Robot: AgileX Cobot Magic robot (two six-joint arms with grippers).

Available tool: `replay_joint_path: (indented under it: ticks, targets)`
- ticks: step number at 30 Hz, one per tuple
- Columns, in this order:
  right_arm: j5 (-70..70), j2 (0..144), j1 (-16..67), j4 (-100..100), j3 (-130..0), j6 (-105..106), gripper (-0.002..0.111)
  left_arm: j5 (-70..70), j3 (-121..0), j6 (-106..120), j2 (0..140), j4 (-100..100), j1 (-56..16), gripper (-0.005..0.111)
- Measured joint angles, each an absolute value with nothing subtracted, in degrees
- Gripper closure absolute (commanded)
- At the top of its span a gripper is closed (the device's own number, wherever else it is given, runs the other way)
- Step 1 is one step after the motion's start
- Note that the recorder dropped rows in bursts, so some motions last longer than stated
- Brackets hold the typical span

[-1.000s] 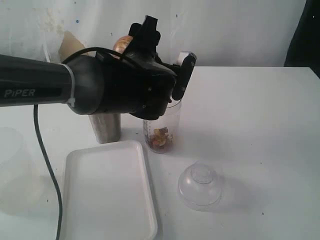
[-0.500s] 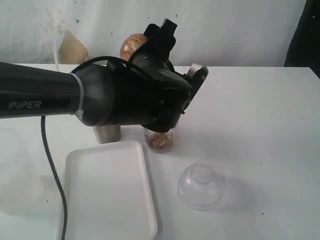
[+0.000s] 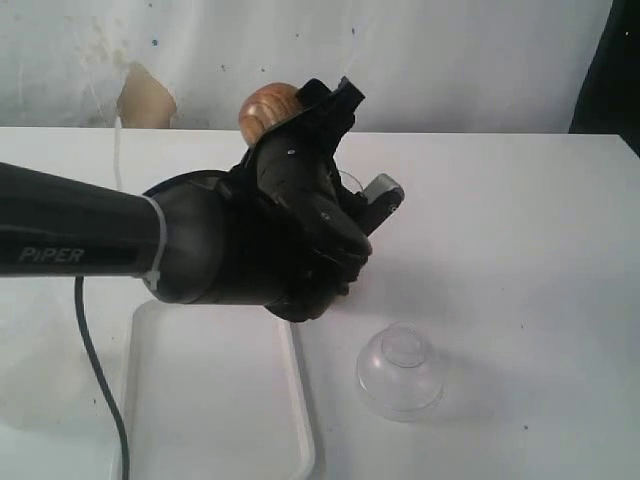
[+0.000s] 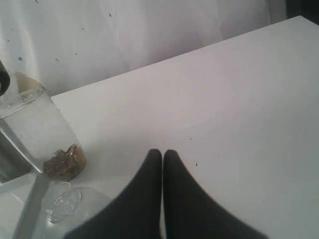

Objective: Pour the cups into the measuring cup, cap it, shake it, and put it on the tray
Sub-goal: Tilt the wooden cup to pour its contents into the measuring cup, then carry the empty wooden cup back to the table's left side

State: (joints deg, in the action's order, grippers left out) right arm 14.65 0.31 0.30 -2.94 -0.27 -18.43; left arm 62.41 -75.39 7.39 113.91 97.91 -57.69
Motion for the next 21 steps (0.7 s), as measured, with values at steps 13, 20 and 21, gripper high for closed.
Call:
replay_joint_path:
  ticks: [13, 20, 21]
  targets:
    - [14.6, 0.3, 0.6, -2.9, -0.3, -18.4, 0.108, 63.1, -75.4, -13.6, 108.2, 98.0, -57.3, 0.107]
    - [14.6, 0.3, 0.7, -2.9, -0.3, -18.4, 0.108, 53.7, -75.3, -21.1, 99.2, 85.0, -53.5, 0.107]
    - [14.6, 0.3, 0.7, -2.9, -0.3, -18.4, 0.108, 51.3, -75.3, -22.2, 97.8, 81.6, -52.4, 0.107]
